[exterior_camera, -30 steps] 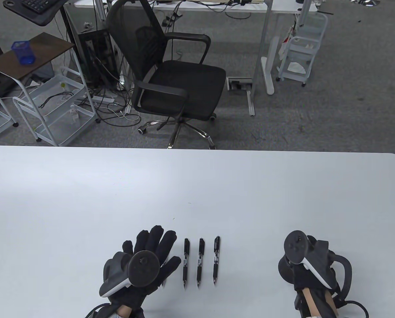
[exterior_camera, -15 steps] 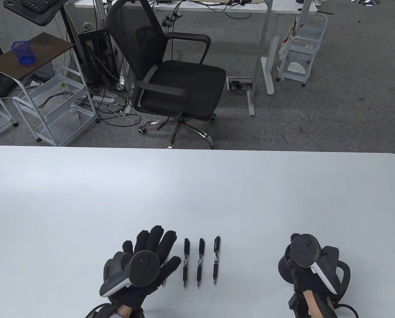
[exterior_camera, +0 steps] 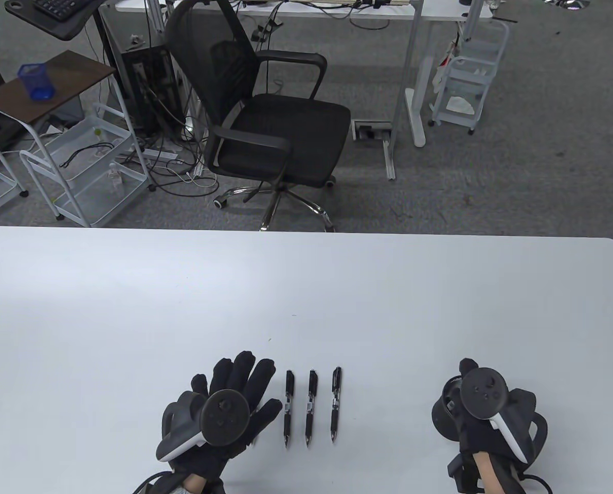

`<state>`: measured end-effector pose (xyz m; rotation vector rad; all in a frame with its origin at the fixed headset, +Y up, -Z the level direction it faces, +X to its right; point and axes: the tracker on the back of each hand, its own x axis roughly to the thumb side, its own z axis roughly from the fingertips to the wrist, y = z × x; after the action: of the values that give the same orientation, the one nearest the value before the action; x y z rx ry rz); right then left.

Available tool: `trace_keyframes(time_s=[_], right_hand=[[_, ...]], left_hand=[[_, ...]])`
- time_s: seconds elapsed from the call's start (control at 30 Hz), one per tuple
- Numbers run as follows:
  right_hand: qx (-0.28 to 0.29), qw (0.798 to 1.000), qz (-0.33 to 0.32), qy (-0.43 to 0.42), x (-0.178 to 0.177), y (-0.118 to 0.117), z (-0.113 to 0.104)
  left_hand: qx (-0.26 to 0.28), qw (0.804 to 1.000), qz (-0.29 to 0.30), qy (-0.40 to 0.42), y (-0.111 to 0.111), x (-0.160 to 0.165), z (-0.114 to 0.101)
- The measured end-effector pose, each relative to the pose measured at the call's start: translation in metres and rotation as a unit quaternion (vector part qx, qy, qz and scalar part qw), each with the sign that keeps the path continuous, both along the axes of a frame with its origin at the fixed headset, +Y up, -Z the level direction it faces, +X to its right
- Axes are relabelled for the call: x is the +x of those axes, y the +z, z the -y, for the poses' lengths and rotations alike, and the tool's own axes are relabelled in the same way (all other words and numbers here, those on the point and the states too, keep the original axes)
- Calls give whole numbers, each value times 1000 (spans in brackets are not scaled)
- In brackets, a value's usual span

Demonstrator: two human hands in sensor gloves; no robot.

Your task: Press to open click pens

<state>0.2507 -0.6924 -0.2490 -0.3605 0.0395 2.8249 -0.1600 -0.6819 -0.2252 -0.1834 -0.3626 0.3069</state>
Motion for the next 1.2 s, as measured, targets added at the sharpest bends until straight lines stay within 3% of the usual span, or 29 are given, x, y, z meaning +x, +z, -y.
trace_keyframes(time_s=[0.3, 0.43, 0.67, 0.77, 0.9, 1.1, 1.2], right_hand=[[10, 1000, 1, -7, 2, 1, -4], [10, 1000, -6, 1, 4, 7, -29], [106, 992, -48, -48, 3, 27, -80], [162, 975, -91, -120, 0, 35, -93], [231, 932, -135, -243, -11, 43, -104], [257, 892, -153, -340, -32, 41, -104], [243, 873, -143, -398, -41, 35, -95]], left_hand=[[-1, 1000, 1, 4, 0, 0, 0], [0, 1000, 1, 5, -1, -1, 0], [1, 1000, 0, 3, 0, 0, 0], [1, 1000, 1, 3, 0, 0, 0], [1, 1000, 1, 2, 0, 0, 0], [3, 1000, 0, 4, 0, -1, -1], [3, 1000, 0, 4, 0, -1, 0]])
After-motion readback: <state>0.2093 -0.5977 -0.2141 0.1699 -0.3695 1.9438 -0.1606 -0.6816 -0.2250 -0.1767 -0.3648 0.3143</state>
